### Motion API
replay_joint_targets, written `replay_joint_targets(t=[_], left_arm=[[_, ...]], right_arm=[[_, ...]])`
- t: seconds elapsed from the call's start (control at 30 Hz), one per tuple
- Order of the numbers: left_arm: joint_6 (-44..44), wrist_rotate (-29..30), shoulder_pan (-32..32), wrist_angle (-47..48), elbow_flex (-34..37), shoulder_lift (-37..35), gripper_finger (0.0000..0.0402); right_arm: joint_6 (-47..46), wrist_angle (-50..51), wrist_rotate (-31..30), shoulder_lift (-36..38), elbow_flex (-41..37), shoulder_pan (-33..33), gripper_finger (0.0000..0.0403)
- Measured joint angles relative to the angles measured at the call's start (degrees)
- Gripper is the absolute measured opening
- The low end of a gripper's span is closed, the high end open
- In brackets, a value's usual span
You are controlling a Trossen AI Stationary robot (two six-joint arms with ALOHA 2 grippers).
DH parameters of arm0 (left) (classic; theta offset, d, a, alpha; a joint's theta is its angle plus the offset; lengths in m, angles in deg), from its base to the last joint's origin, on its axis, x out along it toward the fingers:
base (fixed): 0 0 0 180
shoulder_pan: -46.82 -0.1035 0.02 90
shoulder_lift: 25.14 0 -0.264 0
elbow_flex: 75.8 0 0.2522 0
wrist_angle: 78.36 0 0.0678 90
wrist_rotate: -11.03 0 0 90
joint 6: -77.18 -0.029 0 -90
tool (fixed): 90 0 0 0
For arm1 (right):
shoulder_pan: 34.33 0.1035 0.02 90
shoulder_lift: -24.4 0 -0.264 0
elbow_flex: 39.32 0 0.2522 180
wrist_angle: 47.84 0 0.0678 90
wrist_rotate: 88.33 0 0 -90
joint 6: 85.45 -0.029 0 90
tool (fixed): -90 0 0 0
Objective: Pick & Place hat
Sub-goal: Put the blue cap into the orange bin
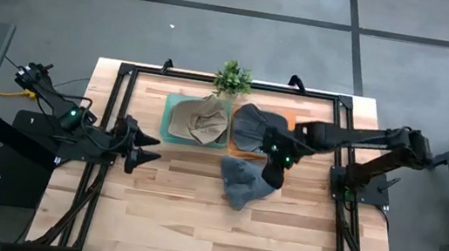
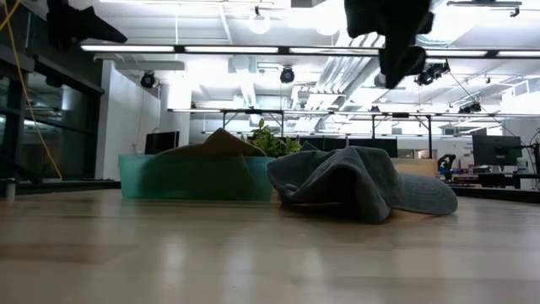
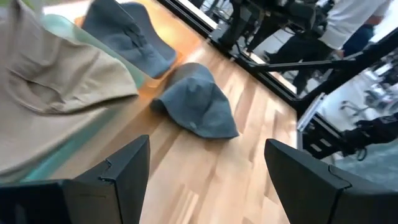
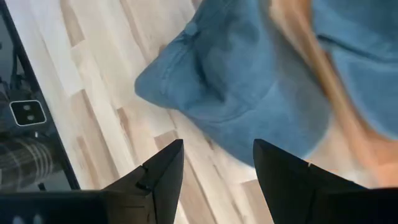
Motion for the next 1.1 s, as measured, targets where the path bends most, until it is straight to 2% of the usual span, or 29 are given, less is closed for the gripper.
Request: replay_joint_targets(t=[0.27, 0.47, 0.53, 0.77, 0.9, 1.1], left_arm=[[5.49, 0.38, -0.02, -13.01, 7.79, 3.05, 0.0275], [16.69, 3.66, -0.39, -15.44, 8.66, 10.7, 0.0275], [18.54, 1.89, -2.1, -19.23, 8.67, 14.58, 0.0275], [19.59, -9.75, -11.09, -35.5, 8.69, 29.83, 0.0275], [25.2, -14.45, -15.28, -40.86, 8.69, 37.05, 0.0275], [27.87, -19.34, -19.88, -46.59, 6.88, 45.73, 0.0275]], right_arm=[[-3.36, -8.88, 0.0, 0.71, -8.11, 6.74, 0.0184], [-2.43, -9.2, -0.44, 0.71, -11.76, 8.45, 0.0158], [-1.94, -9.21, 0.07, 0.71, -12.56, 9.32, 0.015], [-1.78, -5.04, 0.44, 3.73, -17.08, 13.2, 0.0138], [-2.89, -3.63, 0.42, 8.44, -20.78, 15.77, 0.0138], [-2.85, -4.34, -1.59, 16.52, -25.57, 16.8, 0.0137]])
